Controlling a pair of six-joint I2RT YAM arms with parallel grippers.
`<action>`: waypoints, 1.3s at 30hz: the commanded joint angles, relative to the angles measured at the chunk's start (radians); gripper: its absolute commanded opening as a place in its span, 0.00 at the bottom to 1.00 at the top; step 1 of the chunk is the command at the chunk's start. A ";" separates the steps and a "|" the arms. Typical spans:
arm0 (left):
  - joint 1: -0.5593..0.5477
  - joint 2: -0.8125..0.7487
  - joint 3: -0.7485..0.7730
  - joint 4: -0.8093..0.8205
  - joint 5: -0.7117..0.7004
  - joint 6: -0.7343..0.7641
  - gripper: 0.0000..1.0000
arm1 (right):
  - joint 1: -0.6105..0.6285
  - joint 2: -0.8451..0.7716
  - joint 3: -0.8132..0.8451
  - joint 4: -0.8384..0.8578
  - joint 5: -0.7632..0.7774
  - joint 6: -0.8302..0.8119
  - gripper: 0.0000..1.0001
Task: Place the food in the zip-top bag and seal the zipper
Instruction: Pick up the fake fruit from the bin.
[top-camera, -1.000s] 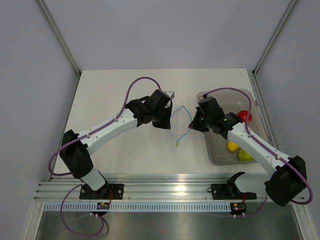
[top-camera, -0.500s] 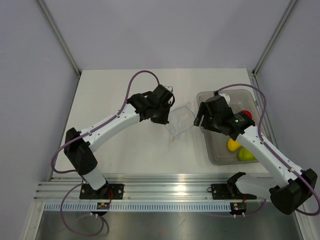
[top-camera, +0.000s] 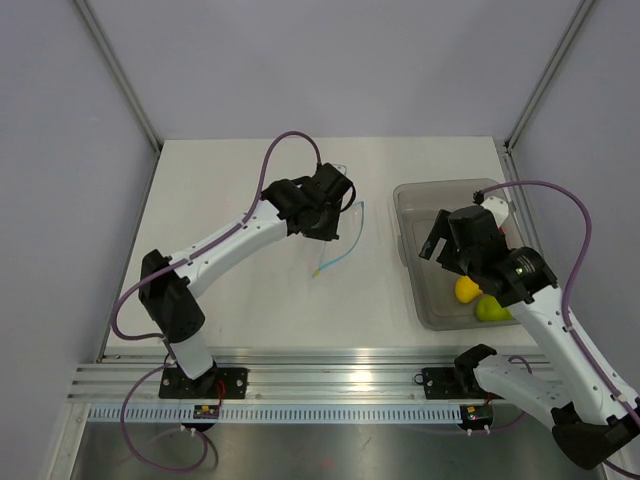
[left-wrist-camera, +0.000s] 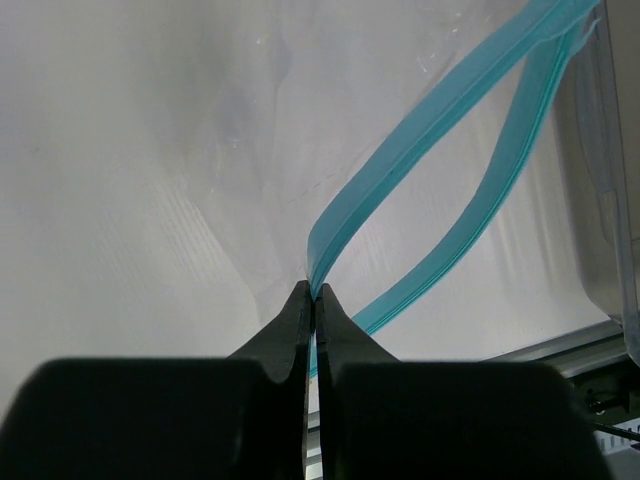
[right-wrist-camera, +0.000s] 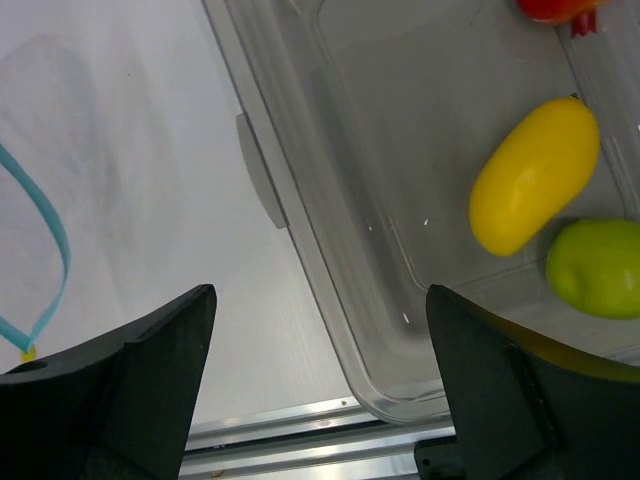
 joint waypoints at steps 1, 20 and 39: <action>-0.002 0.009 0.058 -0.020 -0.063 0.018 0.00 | -0.022 -0.048 -0.023 -0.089 0.111 0.017 0.95; -0.008 -0.013 0.005 0.018 -0.026 0.021 0.00 | -0.581 0.164 -0.228 0.103 -0.193 0.011 0.99; -0.014 -0.011 0.008 0.021 0.034 0.024 0.00 | -0.633 0.415 -0.316 0.365 -0.195 -0.012 0.83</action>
